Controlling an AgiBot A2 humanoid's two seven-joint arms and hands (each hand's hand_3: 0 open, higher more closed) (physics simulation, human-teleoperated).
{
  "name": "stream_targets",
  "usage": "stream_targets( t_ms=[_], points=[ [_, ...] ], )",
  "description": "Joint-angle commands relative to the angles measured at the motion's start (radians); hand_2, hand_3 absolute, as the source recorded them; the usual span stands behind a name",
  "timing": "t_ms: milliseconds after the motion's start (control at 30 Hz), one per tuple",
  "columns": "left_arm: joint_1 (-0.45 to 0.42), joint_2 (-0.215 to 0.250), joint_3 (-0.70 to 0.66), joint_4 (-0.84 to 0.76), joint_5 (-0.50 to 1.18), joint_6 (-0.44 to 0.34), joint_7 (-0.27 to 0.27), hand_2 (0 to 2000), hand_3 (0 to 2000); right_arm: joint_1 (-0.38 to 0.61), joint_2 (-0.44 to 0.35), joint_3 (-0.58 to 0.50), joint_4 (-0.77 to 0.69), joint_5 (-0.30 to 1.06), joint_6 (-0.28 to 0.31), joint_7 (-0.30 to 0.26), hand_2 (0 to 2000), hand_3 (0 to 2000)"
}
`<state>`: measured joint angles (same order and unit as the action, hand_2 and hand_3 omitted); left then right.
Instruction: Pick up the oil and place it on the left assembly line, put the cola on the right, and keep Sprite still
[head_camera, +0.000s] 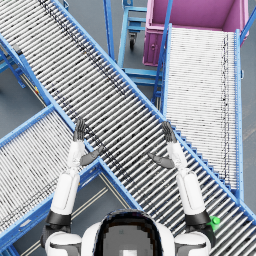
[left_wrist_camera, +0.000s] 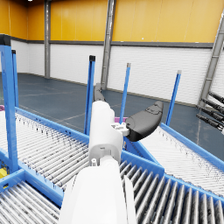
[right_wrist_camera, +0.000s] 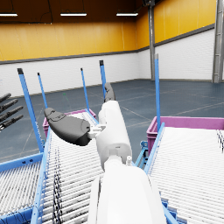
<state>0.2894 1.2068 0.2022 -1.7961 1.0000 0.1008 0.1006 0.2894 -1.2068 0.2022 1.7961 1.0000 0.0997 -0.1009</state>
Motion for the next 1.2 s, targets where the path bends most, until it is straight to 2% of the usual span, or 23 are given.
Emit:
stream_targets(
  t_ms=[33,1200],
  points=[
    [0.000,0.000,0.000,0.000,0.000,0.000,0.000,0,0,0.000,0.000,0.000,0.000,0.000,0.000,0.000,0,0],
    [0.000,0.000,0.000,0.000,0.000,0.000,0.000,0,0,0.000,0.000,0.000,0.000,0.000,0.000,0.000,0,0]
  ],
)
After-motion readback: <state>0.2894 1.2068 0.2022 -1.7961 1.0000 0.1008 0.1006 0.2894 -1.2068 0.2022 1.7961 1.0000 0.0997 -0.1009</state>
